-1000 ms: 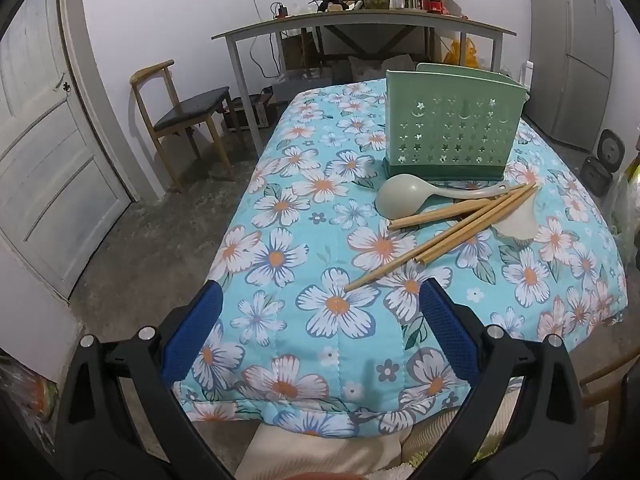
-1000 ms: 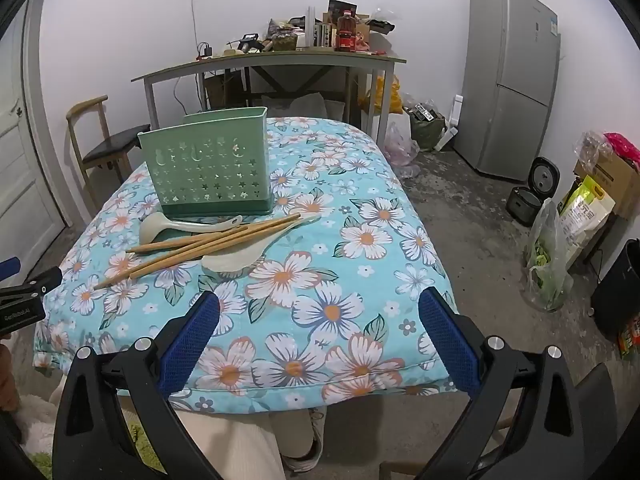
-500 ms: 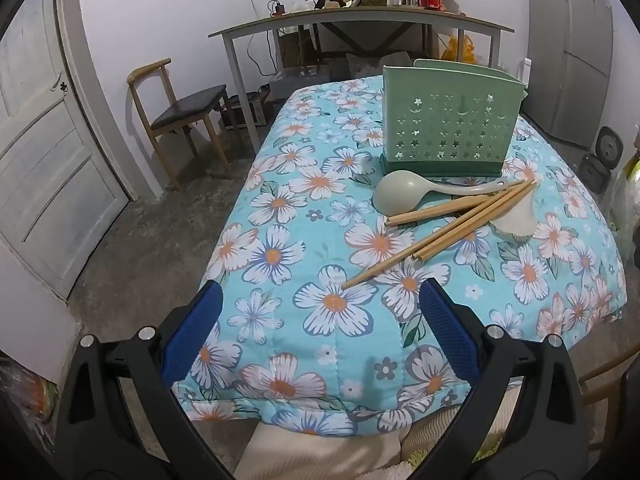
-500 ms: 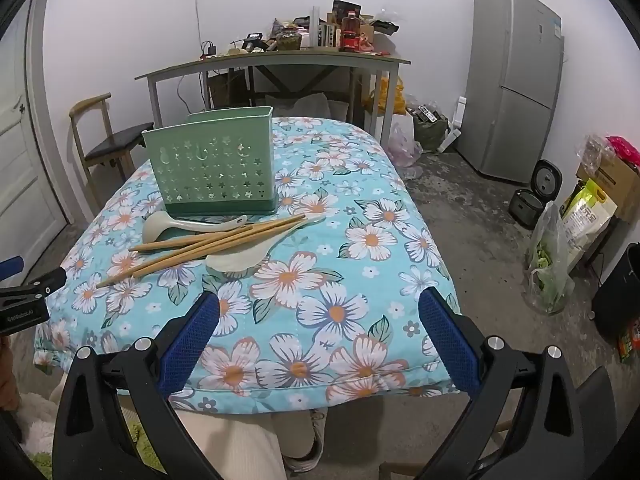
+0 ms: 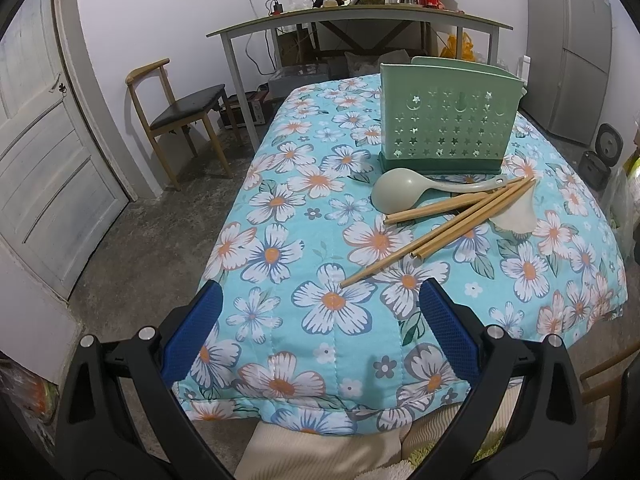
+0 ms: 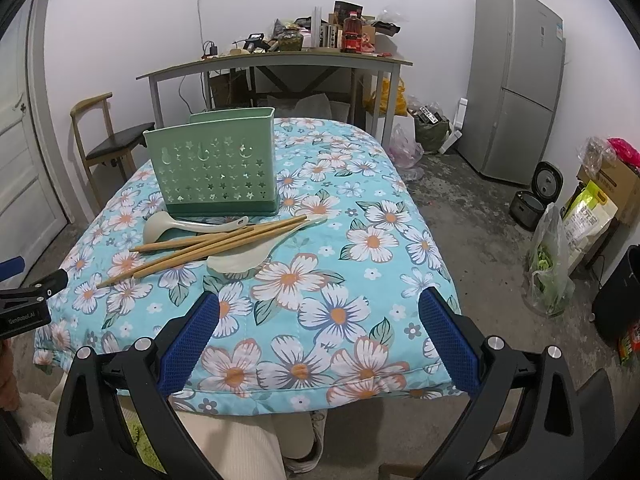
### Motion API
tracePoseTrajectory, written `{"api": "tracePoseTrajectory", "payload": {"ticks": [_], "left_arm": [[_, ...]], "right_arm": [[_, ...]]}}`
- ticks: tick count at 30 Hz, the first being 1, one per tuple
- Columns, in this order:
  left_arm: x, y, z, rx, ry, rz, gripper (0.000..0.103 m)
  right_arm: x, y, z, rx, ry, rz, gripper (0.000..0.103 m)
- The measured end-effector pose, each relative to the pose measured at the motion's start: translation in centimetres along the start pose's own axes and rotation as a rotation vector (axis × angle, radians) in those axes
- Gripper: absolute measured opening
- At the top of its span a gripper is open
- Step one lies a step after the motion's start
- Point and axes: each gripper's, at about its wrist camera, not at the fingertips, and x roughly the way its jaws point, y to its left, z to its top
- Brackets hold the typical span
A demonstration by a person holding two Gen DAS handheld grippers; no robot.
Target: Organize utensils
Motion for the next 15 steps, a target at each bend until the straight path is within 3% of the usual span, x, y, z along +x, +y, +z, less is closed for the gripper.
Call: {"api": "tracePoseTrajectory", "payload": {"ticks": [15], "left_arm": [[0.44, -0.14, 0.00, 0.000, 0.016, 0.001, 0.095]], "right_arm": [[-0.07, -0.17, 0.00, -0.003, 0.001, 0.000, 0.097]]}}
